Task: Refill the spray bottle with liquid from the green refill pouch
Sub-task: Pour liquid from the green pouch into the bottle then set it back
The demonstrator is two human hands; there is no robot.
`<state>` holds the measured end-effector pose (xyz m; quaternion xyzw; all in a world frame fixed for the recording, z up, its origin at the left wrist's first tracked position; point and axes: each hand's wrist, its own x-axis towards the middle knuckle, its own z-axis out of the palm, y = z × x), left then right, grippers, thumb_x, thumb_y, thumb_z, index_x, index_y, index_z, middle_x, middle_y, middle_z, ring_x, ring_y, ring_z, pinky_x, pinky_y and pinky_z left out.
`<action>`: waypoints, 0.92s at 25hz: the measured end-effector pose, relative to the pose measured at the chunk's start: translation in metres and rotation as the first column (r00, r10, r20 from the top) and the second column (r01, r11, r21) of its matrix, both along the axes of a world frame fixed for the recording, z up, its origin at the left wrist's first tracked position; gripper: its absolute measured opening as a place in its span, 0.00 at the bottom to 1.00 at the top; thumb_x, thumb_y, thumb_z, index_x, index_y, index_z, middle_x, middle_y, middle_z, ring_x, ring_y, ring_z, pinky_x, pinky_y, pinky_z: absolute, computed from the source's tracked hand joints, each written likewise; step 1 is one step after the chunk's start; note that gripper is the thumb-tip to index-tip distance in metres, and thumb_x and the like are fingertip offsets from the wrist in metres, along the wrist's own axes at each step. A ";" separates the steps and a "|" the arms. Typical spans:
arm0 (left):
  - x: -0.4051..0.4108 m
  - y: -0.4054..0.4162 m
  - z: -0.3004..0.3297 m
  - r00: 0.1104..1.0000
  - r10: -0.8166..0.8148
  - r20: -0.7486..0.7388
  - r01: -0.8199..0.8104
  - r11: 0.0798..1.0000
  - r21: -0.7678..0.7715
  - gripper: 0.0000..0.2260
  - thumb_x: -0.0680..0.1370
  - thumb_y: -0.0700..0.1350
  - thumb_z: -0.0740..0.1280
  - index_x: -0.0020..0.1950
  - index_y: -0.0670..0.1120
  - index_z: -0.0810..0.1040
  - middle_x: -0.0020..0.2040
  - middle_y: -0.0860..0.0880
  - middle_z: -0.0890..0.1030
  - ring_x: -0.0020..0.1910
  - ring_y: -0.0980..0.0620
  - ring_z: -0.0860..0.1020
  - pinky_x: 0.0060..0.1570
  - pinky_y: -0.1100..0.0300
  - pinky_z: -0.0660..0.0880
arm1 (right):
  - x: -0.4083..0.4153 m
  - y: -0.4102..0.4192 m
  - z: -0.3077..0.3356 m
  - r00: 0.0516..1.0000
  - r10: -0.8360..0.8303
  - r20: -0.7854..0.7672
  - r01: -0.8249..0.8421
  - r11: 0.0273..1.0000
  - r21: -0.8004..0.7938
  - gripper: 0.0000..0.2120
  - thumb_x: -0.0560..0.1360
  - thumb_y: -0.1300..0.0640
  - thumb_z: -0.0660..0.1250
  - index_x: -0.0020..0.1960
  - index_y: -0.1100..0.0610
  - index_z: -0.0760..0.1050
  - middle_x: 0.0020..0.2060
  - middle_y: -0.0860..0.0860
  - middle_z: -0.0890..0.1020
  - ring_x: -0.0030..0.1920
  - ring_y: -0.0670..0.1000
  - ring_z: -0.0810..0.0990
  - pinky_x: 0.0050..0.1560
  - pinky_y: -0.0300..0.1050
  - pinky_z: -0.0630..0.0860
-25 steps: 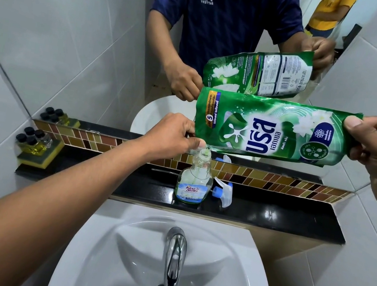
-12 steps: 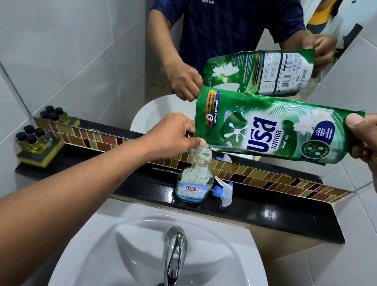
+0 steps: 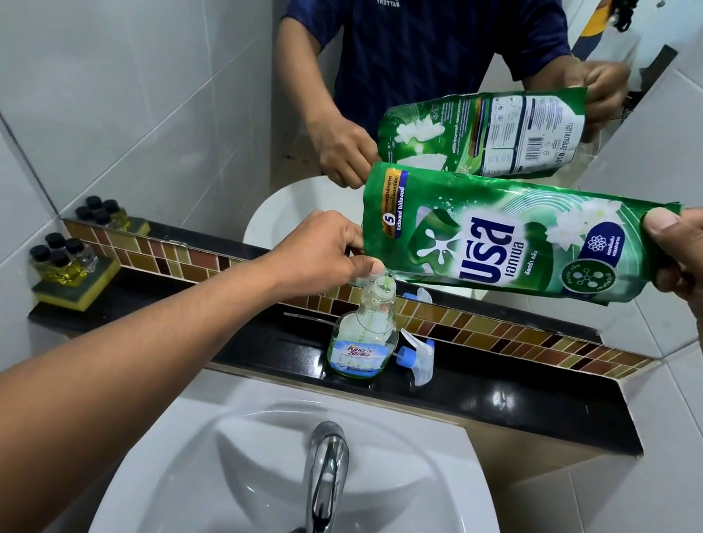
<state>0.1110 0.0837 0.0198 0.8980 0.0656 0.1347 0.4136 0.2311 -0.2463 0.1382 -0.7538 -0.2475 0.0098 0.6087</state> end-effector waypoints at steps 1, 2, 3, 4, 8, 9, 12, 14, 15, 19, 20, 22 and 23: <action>0.000 0.000 0.000 1.000 -0.004 0.002 0.004 1.000 -0.002 0.09 0.76 0.44 0.77 0.57 0.48 0.89 0.48 0.61 0.86 0.43 0.70 0.81 0.51 0.67 0.78 | 0.000 0.000 0.000 1.000 -0.006 0.001 0.006 1.000 0.000 0.17 0.67 0.34 0.77 0.37 0.48 0.84 0.27 0.43 0.79 0.27 0.44 0.72 0.32 0.33 0.71; 0.000 0.000 0.000 1.000 -0.007 0.004 0.007 1.000 -0.007 0.09 0.76 0.44 0.77 0.57 0.47 0.89 0.48 0.61 0.86 0.42 0.70 0.81 0.51 0.67 0.78 | -0.001 0.000 0.001 1.000 -0.012 0.004 0.012 1.000 -0.001 0.15 0.68 0.36 0.77 0.37 0.48 0.84 0.27 0.43 0.79 0.27 0.43 0.72 0.32 0.33 0.71; 0.000 0.000 0.000 1.000 -0.009 0.006 0.009 1.000 -0.011 0.09 0.76 0.44 0.77 0.56 0.47 0.89 0.48 0.61 0.86 0.43 0.70 0.81 0.51 0.67 0.78 | -0.001 0.001 0.000 1.000 -0.019 0.009 0.019 1.000 -0.004 0.14 0.70 0.37 0.77 0.37 0.47 0.84 0.27 0.43 0.79 0.27 0.43 0.72 0.32 0.33 0.71; 0.000 0.000 0.000 1.000 -0.009 0.006 0.009 1.000 -0.013 0.09 0.76 0.44 0.77 0.56 0.47 0.89 0.48 0.61 0.86 0.43 0.70 0.81 0.51 0.66 0.78 | 0.000 0.000 0.000 0.999 -0.027 0.019 0.027 1.000 -0.010 0.13 0.72 0.40 0.77 0.37 0.47 0.84 0.27 0.43 0.79 0.27 0.43 0.72 0.32 0.33 0.71; 0.000 -0.001 0.000 1.000 0.000 0.000 0.000 1.000 -0.009 0.09 0.76 0.44 0.77 0.55 0.47 0.89 0.45 0.63 0.85 0.40 0.72 0.81 0.49 0.68 0.77 | 0.003 -0.001 -0.001 0.998 -0.038 0.047 0.039 0.999 -0.025 0.11 0.78 0.48 0.74 0.37 0.48 0.84 0.27 0.43 0.80 0.28 0.43 0.72 0.31 0.33 0.71; 0.000 -0.001 0.000 1.000 0.003 -0.003 -0.003 1.000 -0.010 0.08 0.76 0.44 0.77 0.55 0.46 0.89 0.44 0.63 0.85 0.40 0.72 0.81 0.49 0.68 0.77 | 0.003 0.000 -0.001 0.998 -0.039 0.049 0.040 0.999 -0.025 0.11 0.78 0.48 0.74 0.38 0.48 0.84 0.28 0.43 0.80 0.28 0.43 0.72 0.31 0.33 0.71; 0.000 -0.001 0.000 1.000 0.002 -0.003 -0.002 1.000 -0.011 0.09 0.76 0.44 0.77 0.55 0.46 0.89 0.46 0.60 0.86 0.42 0.69 0.81 0.50 0.66 0.78 | 0.003 0.000 0.000 0.998 -0.044 0.049 0.045 0.999 -0.023 0.10 0.77 0.45 0.75 0.38 0.48 0.84 0.28 0.43 0.80 0.28 0.43 0.73 0.31 0.33 0.71; -0.001 -0.001 0.001 1.000 0.001 -0.007 -0.001 1.000 -0.022 0.09 0.76 0.44 0.77 0.56 0.46 0.89 0.49 0.58 0.87 0.45 0.67 0.83 0.52 0.64 0.80 | 0.002 0.001 0.001 0.998 -0.038 0.042 0.039 0.999 -0.022 0.10 0.76 0.44 0.75 0.38 0.47 0.84 0.27 0.43 0.80 0.28 0.43 0.73 0.31 0.32 0.71; -0.001 -0.001 0.001 1.000 0.003 -0.009 -0.003 1.000 -0.025 0.09 0.76 0.44 0.77 0.56 0.46 0.89 0.49 0.57 0.88 0.46 0.65 0.83 0.53 0.63 0.80 | 0.001 0.001 0.002 0.999 -0.032 0.035 0.032 0.999 -0.022 0.11 0.75 0.43 0.76 0.38 0.47 0.84 0.28 0.43 0.80 0.28 0.43 0.73 0.31 0.32 0.71; -0.001 -0.001 0.002 1.000 0.014 -0.019 -0.014 0.999 -0.030 0.09 0.76 0.45 0.77 0.55 0.46 0.89 0.45 0.60 0.86 0.44 0.66 0.82 0.49 0.64 0.80 | -0.003 0.003 0.007 1.000 -0.005 0.000 0.005 1.000 -0.007 0.15 0.68 0.35 0.77 0.38 0.47 0.84 0.28 0.42 0.80 0.28 0.43 0.73 0.31 0.32 0.72; -0.001 -0.001 0.001 1.000 0.014 -0.018 -0.015 0.999 -0.029 0.09 0.76 0.45 0.77 0.55 0.46 0.89 0.45 0.60 0.85 0.43 0.66 0.82 0.49 0.66 0.79 | -0.004 0.004 0.007 1.000 0.000 0.000 0.000 1.000 -0.007 0.16 0.67 0.34 0.77 0.38 0.47 0.84 0.28 0.42 0.80 0.28 0.43 0.73 0.31 0.32 0.72; -0.001 0.000 0.001 1.000 0.011 -0.018 -0.012 0.999 -0.031 0.09 0.76 0.45 0.77 0.55 0.46 0.89 0.45 0.60 0.85 0.43 0.66 0.83 0.48 0.67 0.78 | -0.004 0.005 0.008 1.000 0.004 0.001 -0.004 1.000 -0.005 0.17 0.66 0.34 0.77 0.38 0.47 0.84 0.28 0.42 0.80 0.27 0.43 0.73 0.31 0.33 0.71; -0.001 0.000 0.001 1.000 0.009 -0.018 -0.010 0.999 -0.032 0.09 0.76 0.45 0.77 0.55 0.46 0.89 0.45 0.60 0.85 0.44 0.66 0.83 0.48 0.67 0.79 | -0.004 0.005 0.009 1.000 0.004 0.000 -0.004 1.000 -0.003 0.17 0.66 0.34 0.77 0.38 0.47 0.84 0.28 0.42 0.80 0.27 0.43 0.73 0.31 0.33 0.71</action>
